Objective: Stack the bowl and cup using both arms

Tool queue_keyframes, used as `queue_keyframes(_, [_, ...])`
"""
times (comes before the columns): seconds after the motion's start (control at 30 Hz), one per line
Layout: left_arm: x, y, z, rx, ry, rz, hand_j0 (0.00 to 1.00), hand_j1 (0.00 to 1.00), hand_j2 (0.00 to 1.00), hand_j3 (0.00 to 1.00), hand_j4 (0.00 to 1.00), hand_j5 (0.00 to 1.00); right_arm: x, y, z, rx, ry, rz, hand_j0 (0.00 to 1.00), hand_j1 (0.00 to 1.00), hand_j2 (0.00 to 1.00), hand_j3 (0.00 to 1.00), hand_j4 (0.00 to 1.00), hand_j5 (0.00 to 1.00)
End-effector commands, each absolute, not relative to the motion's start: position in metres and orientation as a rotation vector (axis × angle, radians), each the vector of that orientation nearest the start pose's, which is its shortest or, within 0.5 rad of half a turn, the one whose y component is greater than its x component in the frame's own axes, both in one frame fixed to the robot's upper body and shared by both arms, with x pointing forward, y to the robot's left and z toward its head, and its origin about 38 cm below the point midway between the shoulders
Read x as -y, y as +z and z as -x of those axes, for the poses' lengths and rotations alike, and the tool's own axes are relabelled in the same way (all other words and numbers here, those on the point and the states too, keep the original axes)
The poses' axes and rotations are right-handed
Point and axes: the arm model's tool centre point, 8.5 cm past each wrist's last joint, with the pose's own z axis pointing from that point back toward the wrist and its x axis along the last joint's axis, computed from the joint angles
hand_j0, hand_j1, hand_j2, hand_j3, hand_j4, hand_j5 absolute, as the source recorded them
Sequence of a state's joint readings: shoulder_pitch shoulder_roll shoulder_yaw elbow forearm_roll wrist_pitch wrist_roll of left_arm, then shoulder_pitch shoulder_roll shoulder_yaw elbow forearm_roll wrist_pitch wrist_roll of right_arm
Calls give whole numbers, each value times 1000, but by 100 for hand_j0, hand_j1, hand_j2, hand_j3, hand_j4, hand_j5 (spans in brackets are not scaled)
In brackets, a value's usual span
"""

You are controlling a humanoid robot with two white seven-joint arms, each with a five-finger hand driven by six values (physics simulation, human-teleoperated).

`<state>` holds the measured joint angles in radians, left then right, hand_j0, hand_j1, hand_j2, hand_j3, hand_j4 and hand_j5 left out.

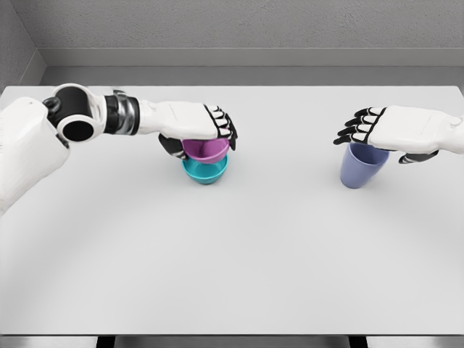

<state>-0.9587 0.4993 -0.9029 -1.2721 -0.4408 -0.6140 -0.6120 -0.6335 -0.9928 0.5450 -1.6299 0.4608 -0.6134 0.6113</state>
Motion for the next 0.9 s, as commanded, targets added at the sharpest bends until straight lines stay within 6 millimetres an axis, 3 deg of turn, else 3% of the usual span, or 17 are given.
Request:
queue_keyframes(0.0, [-155,221,-479,-1792,2990,306,53,53,53,53,53,53,330,267,-407,-1658,-3090,-795,100,100,100,100,100,100])
queue_keyframes(0.5, [-159,215,-478,-1767,3015,302,58,58,58,58,58,58,330,265,-407,-1656,-3094,-788,100,100,100,100,100,100])
queue_keyframes(0.6, [-165,203,-484,-1767,3066,297,62,62,62,62,62,62,330,265,-407,-1656,-3094,-788,100,100,100,100,100,100])
queue_keyframes(0.87, [-162,200,-483,-1762,3067,282,62,62,62,62,62,62,331,258,-408,-1633,-3120,-779,100,100,100,100,100,100])
